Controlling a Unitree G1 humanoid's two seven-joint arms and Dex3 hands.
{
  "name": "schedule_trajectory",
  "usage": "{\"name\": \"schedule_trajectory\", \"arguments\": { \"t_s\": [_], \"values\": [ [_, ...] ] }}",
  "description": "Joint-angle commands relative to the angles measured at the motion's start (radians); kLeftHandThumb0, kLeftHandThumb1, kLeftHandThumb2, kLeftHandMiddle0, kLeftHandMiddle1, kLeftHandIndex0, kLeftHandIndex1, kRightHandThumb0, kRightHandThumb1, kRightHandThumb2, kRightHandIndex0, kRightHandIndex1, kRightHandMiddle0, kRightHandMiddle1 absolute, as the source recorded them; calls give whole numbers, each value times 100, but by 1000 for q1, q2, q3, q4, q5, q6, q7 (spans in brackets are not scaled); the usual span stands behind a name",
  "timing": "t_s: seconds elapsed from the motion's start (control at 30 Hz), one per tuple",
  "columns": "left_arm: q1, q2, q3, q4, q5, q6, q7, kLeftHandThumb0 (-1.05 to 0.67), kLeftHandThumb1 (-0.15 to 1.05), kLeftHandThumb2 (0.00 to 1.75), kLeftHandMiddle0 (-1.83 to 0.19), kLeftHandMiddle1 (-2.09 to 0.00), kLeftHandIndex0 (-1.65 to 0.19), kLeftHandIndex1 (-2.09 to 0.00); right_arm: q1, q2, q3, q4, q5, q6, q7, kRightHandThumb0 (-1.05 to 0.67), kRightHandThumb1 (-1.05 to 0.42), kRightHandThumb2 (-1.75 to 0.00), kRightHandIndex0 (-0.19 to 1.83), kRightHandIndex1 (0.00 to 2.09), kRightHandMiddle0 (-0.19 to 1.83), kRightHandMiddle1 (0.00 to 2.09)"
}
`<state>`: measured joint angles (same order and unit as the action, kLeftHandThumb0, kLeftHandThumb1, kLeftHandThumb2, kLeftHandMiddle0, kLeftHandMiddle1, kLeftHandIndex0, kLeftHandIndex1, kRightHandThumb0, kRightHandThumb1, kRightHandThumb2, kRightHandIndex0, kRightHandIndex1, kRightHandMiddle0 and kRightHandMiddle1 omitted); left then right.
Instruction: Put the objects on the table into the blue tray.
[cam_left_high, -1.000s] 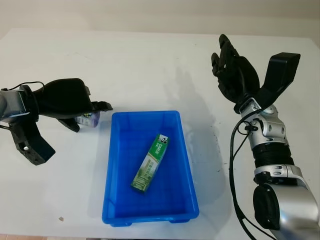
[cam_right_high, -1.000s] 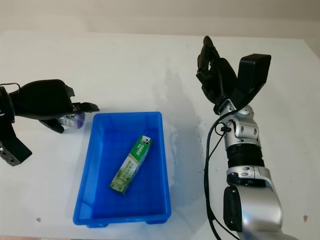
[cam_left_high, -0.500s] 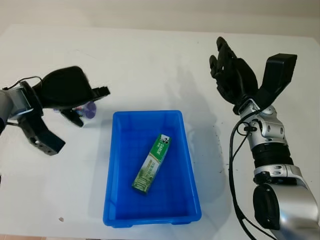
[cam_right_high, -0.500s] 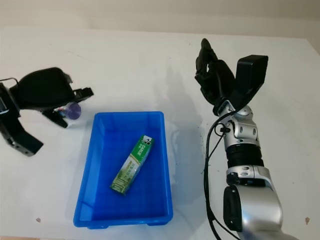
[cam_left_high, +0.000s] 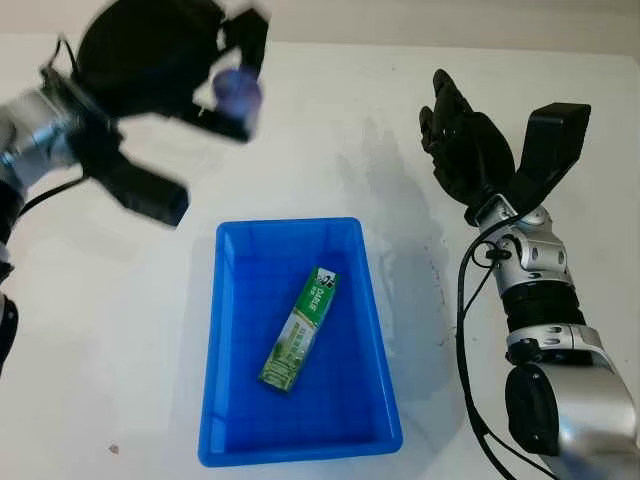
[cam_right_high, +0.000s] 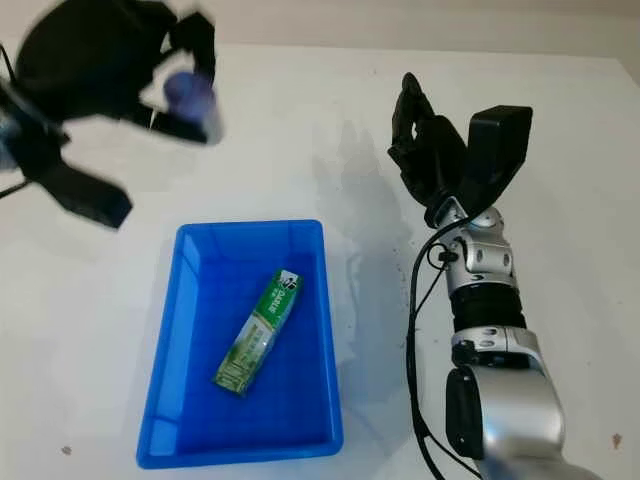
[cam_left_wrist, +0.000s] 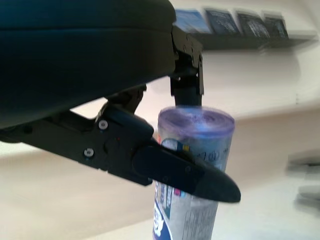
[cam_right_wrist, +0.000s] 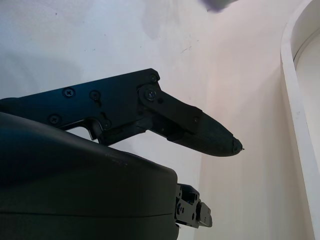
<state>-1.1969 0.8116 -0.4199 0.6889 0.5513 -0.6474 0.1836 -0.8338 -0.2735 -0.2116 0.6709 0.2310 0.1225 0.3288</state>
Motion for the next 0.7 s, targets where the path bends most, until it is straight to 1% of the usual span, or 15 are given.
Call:
{"name": "schedule_trajectory", "arguments": {
  "t_s": [0.0,0.07,0.13,0.17,0.27,0.3,0.37,0.4,0.47,0.5,0.53,0.57,0.6,0.63,0.67],
  "values": [
    [104,-35,134,-212,-303,158,-253,-46,105,9,-56,-181,-29,-155,-11,-6,-2,-6,-1,-12,-3,-61,-105,-82,-19,0,-19,0],
    [148,-53,184,-362,-451,326,-383,-44,105,8,-53,-176,-31,-142,-9,-5,-2,-6,-3,-16,-5,-60,-105,-83,-19,0,-19,0],
    [180,-63,225,-485,-571,464,-490,-40,104,7,-49,-168,-34,-138,-7,-5,1,-7,-7,-20,-9,-60,-105,-83,-19,0,-19,0],
    [191,-65,241,-538,-607,527,-531,-40,105,7,-49,-166,-35,-138,-6,-5,1,-7,-7,-20,-10,-60,-105,-82,-19,0,-19,0],
    [204,-49,267,-681,-659,727,-653,-42,105,7,-62,-162,-42,-143,-5,-3,0,-7,-6,-22,-8,-61,-105,-82,-19,0,-19,0],
    [201,-31,264,-726,-666,806,-706,-43,105,8,-68,-163,-45,-146,-4,-3,1,-8,-7,-22,-9,-61,-105,-82,-19,0,-19,0],
    [179,17,241,-799,-677,973,-838,-42,104,8,-71,-164,-49,-151,-3,-2,0,-8,-7,-24,-8,-60,-105,-82,-19,0,-19,0],
    [162,47,218,-830,-672,1048,-913,-40,104,7,-74,-159,-51,-151,-3,-2,0,-8,-6,-24,-8,-60,-105,-82,-19,0,-19,0],
    [121,103,159,-872,-648,1172,-1066,-45,105,8,-78,-146,-53,-147,-2,-2,1,-9,-7,-25,-8,-60,-105,-82,-19,0,-19,0],
    [102,121,130,-889,-637,1232,-1127,-47,105,7,-77,-135,-53,-140,-2,-3,1,-8,-8,-27,-8,-60,-105,-82,-19,0,-19,0],
    [91,133,105,-904,-618,1265,-1173,-48,105,7,-71,-124,-43,-129,-3,-3,2,-8,-9,-27,-8,-60,-105,-82,-19,0,-19,0],
    [84,144,81,-917,-590,1271,-1209,-51,104,7,-60,-105,-29,-107,-3,-3,1,-7,-8,-26,-6,-60,-105,-82,-19,0,-19,0],
    [79,149,60,-930,-562,1279,-1234,-54,105,8,-53,-83,-24,-87,-4,-4,1,-6,-8,-26,-5,-60,-105,-82,-19,0,-19,0],
    [80,150,47,-939,-543,1289,-1253,-57,105,8,-48,-56,-21,-67,-4,-4,2,-7,-9,-24,-6,-60,-105,-82,-19,0,-19,0],
    [81,147,35,-941,-529,1297,-1272,-57,104,7,-38,-28,-14,-46,-4,-4,2,-7,-9,-23,-7,-60,-105,-82,-19,0,-19,0]
  ]
}}
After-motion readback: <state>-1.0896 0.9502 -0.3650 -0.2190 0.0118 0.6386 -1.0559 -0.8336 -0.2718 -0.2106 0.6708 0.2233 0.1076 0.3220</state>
